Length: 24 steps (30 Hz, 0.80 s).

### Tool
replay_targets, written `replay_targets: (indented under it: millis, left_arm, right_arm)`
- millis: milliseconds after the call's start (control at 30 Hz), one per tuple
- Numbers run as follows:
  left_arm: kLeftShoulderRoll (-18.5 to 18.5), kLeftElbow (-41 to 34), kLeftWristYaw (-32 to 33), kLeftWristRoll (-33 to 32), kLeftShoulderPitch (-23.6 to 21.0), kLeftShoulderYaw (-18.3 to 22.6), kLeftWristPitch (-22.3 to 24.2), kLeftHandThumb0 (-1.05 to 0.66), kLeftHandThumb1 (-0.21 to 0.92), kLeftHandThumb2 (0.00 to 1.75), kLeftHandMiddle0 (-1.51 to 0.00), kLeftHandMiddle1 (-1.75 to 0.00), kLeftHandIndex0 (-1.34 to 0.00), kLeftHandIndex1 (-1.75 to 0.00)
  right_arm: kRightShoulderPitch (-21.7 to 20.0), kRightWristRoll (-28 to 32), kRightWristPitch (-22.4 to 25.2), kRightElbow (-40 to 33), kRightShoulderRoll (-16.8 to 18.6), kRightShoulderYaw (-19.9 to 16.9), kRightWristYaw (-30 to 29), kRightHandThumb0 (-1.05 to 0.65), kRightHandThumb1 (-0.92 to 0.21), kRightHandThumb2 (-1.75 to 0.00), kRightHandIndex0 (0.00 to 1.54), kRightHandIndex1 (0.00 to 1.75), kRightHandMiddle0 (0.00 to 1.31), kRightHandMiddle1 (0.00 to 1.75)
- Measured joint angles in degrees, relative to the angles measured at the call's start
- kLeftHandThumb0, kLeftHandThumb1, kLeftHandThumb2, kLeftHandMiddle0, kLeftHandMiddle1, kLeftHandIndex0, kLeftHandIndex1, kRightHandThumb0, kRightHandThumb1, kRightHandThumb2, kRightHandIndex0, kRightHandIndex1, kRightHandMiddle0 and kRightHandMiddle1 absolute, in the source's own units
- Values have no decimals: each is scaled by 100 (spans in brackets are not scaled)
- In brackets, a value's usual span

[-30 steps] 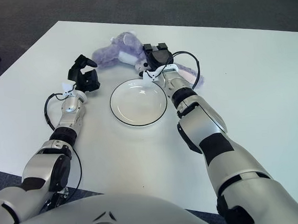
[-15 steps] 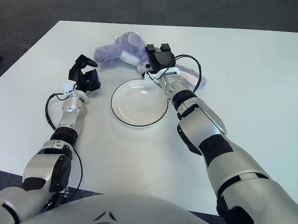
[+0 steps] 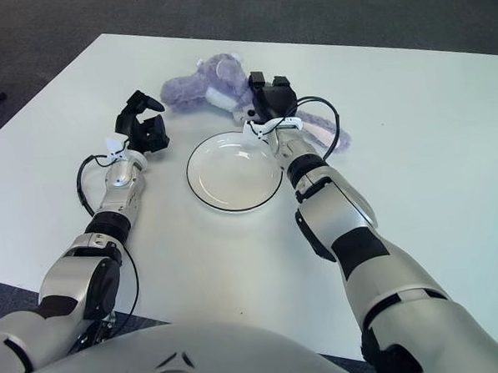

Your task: Put the doll into the plate.

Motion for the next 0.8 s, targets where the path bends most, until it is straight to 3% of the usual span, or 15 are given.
replay_targets:
  millis: [367, 800]
  left_arm:
    - [5, -3, 0, 3, 4, -10, 0, -44, 43, 118, -124, -175, -52, -175]
    - [6, -5, 0, 6, 4, -23, 0, -44, 42, 118, -125, -175, -53, -175]
  right_arm:
    - [42, 236, -254, 2, -46, -179, -73, 0, 13, -170, 104, 139, 77, 175]
    - [43, 584, -552, 1, -162, -433, 342, 0, 6, -166, 98, 150, 68, 175]
